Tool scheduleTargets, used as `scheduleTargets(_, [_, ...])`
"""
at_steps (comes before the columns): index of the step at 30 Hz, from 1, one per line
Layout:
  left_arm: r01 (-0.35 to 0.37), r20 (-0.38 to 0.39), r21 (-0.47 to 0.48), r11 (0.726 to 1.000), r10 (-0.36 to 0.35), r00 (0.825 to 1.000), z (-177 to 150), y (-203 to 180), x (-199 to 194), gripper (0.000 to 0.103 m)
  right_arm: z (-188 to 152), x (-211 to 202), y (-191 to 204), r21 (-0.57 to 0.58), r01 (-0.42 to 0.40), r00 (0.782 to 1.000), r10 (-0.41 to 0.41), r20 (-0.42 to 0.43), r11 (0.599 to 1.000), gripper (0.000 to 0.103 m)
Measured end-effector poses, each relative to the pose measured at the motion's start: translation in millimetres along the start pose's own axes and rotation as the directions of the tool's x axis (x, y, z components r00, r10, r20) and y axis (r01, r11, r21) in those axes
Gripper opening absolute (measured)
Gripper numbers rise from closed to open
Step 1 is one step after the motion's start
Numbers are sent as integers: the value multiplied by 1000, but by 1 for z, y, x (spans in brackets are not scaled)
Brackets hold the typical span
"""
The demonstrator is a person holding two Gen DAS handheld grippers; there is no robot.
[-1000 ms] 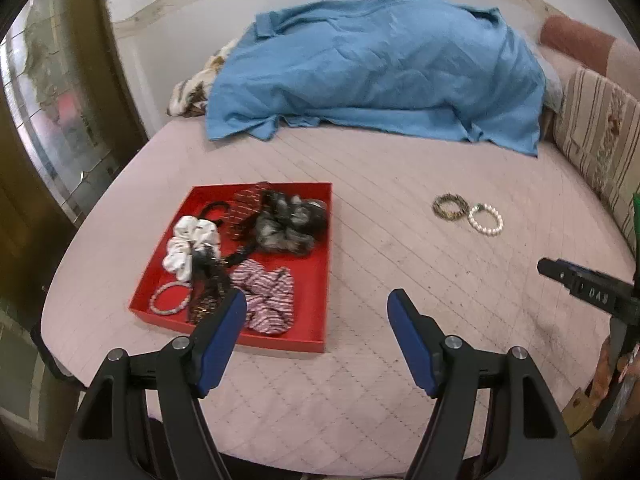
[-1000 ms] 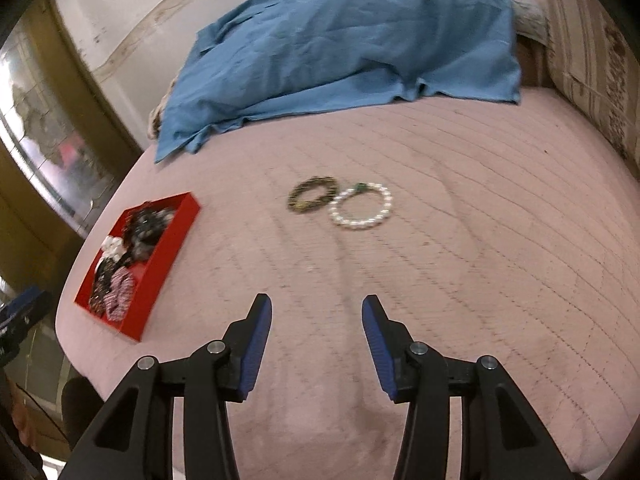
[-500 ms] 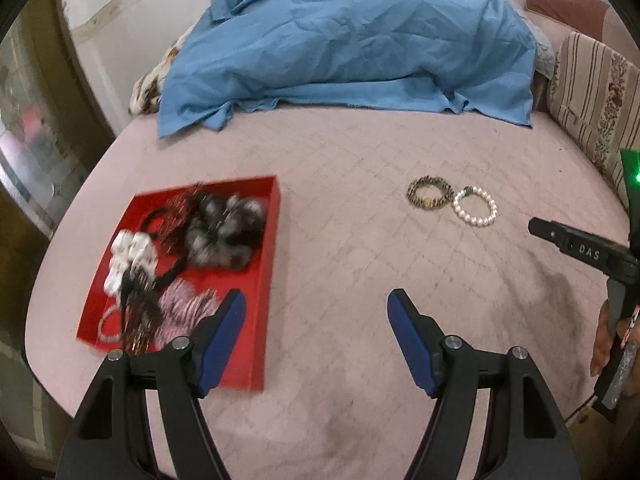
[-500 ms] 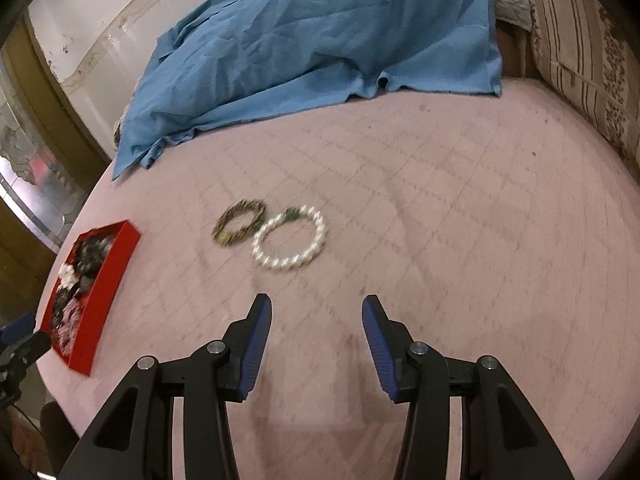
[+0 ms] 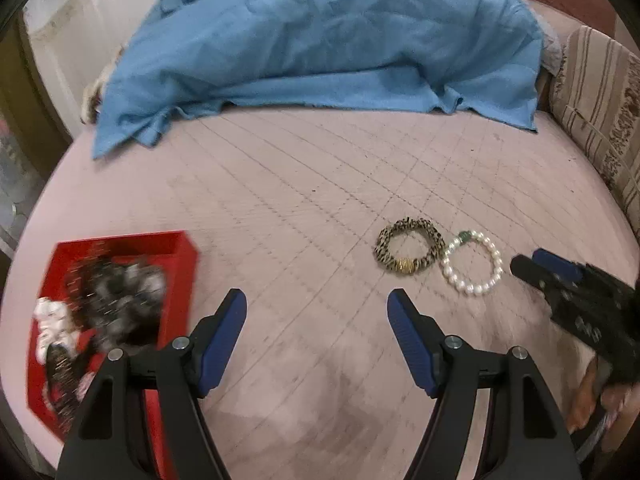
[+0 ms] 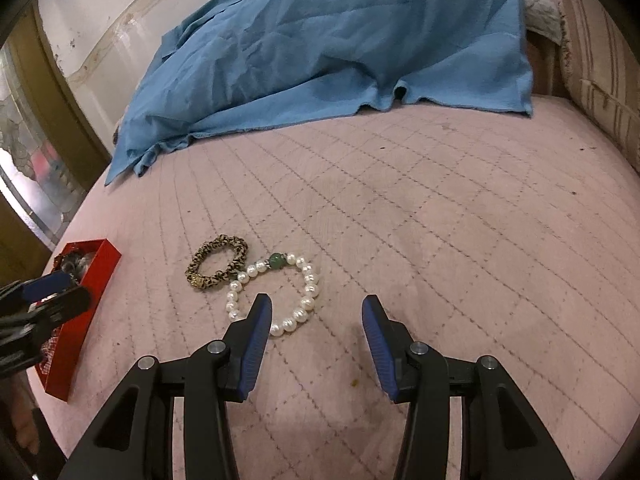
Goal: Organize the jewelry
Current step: 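Move both open tools back toward the leopard-print and pearl bracelets, then grasp the leopard-print scrunchie with left tool while right grasps the pearl bracelet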
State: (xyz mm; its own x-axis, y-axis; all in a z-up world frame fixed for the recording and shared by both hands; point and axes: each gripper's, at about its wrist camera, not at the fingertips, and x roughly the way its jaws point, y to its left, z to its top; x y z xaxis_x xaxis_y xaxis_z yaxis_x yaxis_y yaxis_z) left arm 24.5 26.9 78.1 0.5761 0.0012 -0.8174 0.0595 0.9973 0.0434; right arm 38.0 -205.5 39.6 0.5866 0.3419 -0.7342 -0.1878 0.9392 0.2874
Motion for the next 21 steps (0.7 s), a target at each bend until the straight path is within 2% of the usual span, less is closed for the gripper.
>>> scheduleTargets(2, [26,-13,-1,1000,-26,1000,7,-4,13,71,2,3,0,-6,-11,1000,11,-2,1000,51])
scheduleTargets(3, [45,-14,3,999,-45,999,12,-6,20,66,2,5,0,-10,-15,1000,15,-5,1000,51])
scheduleTargets(6, [75,-12,26,997,-75,997,22,-13,34,62,2,13,-2,-4,-21,1000,20,-22,1000,50])
scheduleTargets(9, [94,-17,47,994,-93,996,30,-21,49,60,3,20,-5,9,-26,999,26,-35,1000,48])
scheduleTargets(14, [108,-50,87,990,-104,993,37,-32,71,49,6,27,-5,9,-36,998,36,-43,999,45])
scheduleTargets(21, [109,-68,83,991,-103,992,38,-34,89,49,7,40,-2,-24,-25,998,24,-66,999,45])
